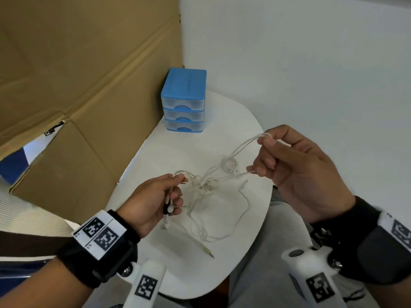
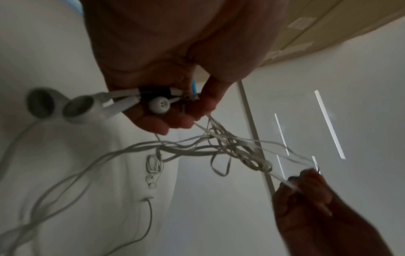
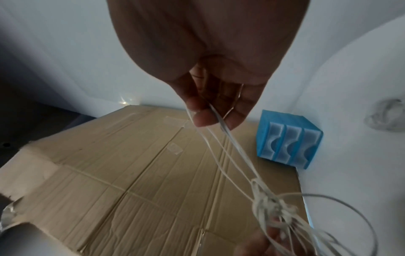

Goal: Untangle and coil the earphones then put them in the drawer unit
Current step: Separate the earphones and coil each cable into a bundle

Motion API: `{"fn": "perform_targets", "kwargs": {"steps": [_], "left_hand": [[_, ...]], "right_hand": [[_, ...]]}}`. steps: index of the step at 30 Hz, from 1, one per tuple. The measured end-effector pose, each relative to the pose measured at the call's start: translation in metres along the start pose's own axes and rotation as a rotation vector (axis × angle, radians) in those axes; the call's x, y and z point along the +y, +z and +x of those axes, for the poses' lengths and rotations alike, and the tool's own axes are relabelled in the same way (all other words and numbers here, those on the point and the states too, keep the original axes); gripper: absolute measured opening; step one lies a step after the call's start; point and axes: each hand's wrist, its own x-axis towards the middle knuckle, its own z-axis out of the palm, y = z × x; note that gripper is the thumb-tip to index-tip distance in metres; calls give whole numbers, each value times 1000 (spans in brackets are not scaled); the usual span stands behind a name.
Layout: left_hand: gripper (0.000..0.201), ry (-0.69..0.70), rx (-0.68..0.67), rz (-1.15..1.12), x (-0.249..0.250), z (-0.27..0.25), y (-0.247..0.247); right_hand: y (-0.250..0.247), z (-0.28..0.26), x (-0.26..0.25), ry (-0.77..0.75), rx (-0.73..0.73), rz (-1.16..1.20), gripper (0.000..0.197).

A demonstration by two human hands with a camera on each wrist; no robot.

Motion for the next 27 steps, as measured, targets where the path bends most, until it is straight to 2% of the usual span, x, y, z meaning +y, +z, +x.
{"fn": "perform_targets", "kwargs": {"steps": [2, 3, 5, 7, 8, 11, 14, 16, 18, 20, 24, 27], "left_hand": [[12, 67, 37, 57, -2, 1, 4], [21, 141, 81, 108, -4, 0, 7], [40, 374, 165, 273, -5, -9, 19], [52, 581, 134, 463, -6, -24, 39], [55, 624, 107, 532, -9, -29, 48], [56, 586, 93, 629, -19, -32, 63], [28, 597, 33, 653, -29, -30, 62], [15, 582, -2, 550, -31, -26, 56], [14, 540, -22, 417, -28, -23, 50], [22, 508, -37, 331, -23, -22, 44], [22, 473, -48, 286, -13, -22, 31], [28, 433, -17, 246, -10, -17, 20]], "right_hand": [[-1, 0, -6, -30, 4, -61, 8], [-1, -1, -7, -36, 5, -87, 9], [4, -2, -5, -19, -10, -112, 12], [11, -5, 1, 26, -41, -102, 13], [14, -7, 4, 51, -53, -92, 13], [21, -9, 3, 82, -53, -70, 9], [18, -8, -7, 45, -4, -81, 10], [13, -6, -11, 18, 38, -124, 11], [6, -3, -10, -6, 62, -215, 13], [-3, -1, -7, -31, 22, -435, 19], [-11, -3, 1, 30, -252, -1017, 27], [-13, -4, 11, 72, -299, -1345, 18]]}}
